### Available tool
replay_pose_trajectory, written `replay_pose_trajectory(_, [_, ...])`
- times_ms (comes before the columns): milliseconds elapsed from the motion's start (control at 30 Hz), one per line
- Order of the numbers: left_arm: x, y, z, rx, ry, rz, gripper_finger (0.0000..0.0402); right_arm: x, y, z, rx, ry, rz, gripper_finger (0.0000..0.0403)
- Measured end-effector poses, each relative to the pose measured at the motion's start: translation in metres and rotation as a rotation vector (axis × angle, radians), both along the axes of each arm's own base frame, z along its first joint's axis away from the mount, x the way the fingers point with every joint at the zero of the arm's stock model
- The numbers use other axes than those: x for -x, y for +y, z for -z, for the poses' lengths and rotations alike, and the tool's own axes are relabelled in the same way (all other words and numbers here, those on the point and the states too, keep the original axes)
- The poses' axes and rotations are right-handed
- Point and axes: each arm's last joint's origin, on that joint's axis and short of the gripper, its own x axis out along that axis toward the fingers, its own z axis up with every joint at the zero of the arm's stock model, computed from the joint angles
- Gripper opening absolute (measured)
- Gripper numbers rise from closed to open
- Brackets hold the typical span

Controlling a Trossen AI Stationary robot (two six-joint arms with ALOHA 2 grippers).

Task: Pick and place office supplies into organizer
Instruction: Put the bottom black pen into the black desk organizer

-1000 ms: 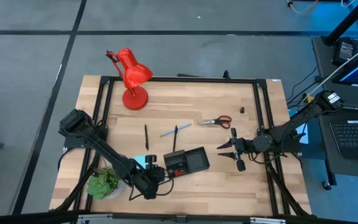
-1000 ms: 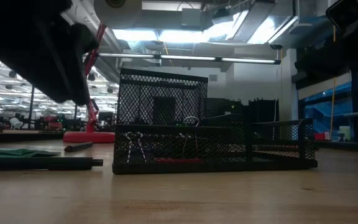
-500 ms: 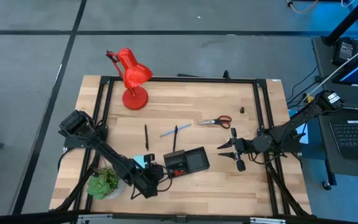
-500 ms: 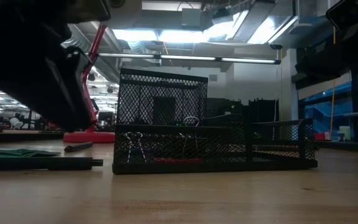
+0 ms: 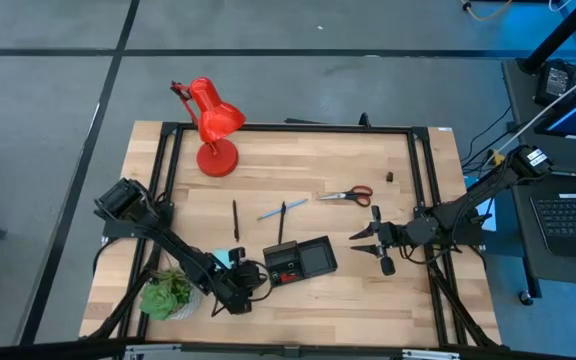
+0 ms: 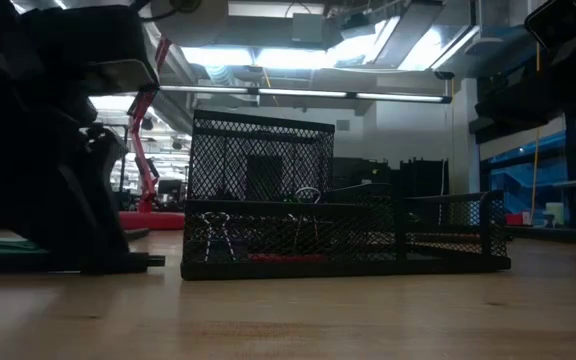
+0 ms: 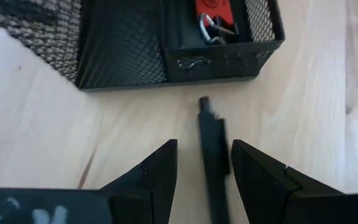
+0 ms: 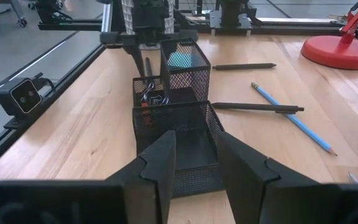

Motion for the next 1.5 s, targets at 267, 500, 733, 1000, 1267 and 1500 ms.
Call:
replay_pose_trajectory(267, [-0.003, -0.002, 0.012, -0.013, -0.013, -0.007, 0.0146, 0.0, -0.001, 0.0, 0.006, 0.004, 0.003, 0.0122])
replay_pose_trajectory(500, [-0.003, -0.002, 0.019, -0.025, 0.003, -0.008, 0.012, 0.0, -0.001, 0.001, 0.006, 0.005, 0.006, 0.0122])
replay_pose_trajectory(733, [-0.003, -0.002, 0.019, -0.015, 0.011, -0.001, 0.0089, 0.0, -0.001, 0.001, 0.01, 0.005, 0.004, 0.0122])
replay_pose_trajectory(1000, [-0.003, -0.002, 0.02, -0.031, 0.025, 0.025, 0.0067, 0.0, -0.001, 0.001, 0.025, 0.003, 0.001, 0.0122])
replay_pose_trajectory(1267, [-0.002, -0.003, 0.017, -0.074, 0.027, 0.103, 0.006, 0.0, -0.001, 0.001, 0.025, 0.003, 0.001, 0.0122])
replay_pose_trajectory(1500, [0.006, -0.002, -0.004, -0.097, 0.001, 0.157, 0.0058, 0.0, -0.001, 0.001, 0.025, 0.003, 0.001, 0.0122])
